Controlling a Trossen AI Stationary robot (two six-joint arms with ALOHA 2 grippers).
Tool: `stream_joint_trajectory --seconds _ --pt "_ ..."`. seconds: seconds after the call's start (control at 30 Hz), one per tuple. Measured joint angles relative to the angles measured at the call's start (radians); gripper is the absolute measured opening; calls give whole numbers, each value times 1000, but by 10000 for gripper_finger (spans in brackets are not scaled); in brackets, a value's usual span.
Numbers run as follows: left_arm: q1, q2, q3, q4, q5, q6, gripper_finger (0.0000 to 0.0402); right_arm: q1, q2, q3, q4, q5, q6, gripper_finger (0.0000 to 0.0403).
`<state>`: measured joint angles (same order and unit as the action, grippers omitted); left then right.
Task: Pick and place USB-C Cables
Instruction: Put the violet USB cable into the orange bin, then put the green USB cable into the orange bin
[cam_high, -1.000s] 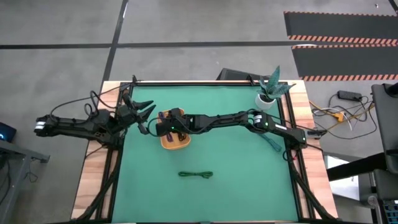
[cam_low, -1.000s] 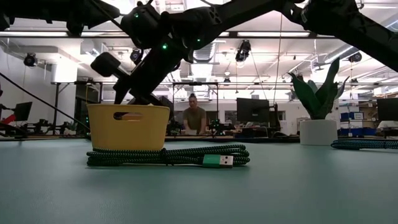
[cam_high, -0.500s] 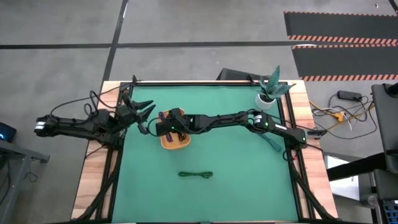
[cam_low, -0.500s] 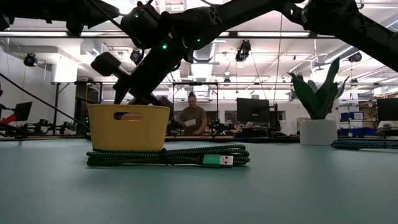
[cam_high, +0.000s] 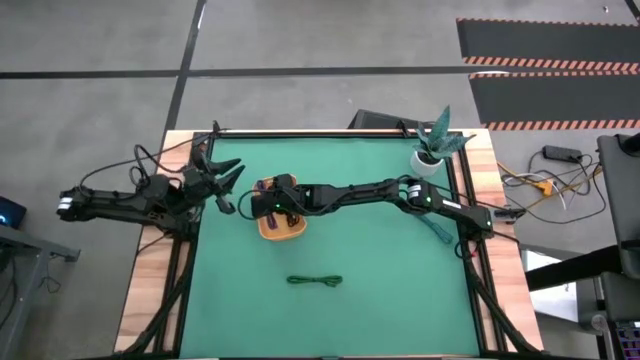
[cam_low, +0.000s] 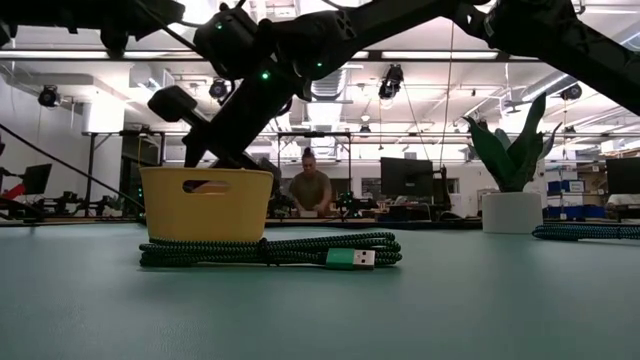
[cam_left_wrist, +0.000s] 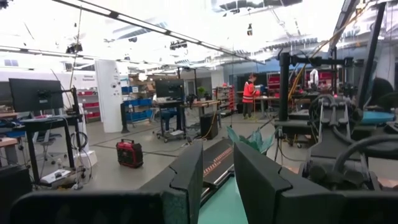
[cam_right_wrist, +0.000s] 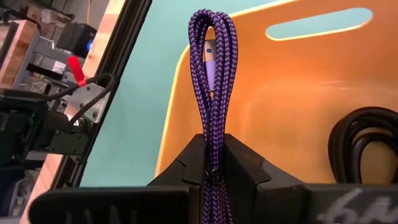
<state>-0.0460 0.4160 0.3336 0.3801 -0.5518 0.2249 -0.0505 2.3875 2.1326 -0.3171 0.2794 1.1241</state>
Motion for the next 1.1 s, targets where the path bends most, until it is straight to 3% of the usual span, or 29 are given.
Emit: stream_joint_trajectory --seconds 0.37,0.8,1.1 --pt "0 0 0 -2 0 0 75 0 0 -1 -1 1 5 32" --pt "0 -1 0 -1 0 0 75 0 0 -1 0 10 20 95" --pt "0 -1 0 0 0 0 75 2 -25 0 -20 -25 -103 91"
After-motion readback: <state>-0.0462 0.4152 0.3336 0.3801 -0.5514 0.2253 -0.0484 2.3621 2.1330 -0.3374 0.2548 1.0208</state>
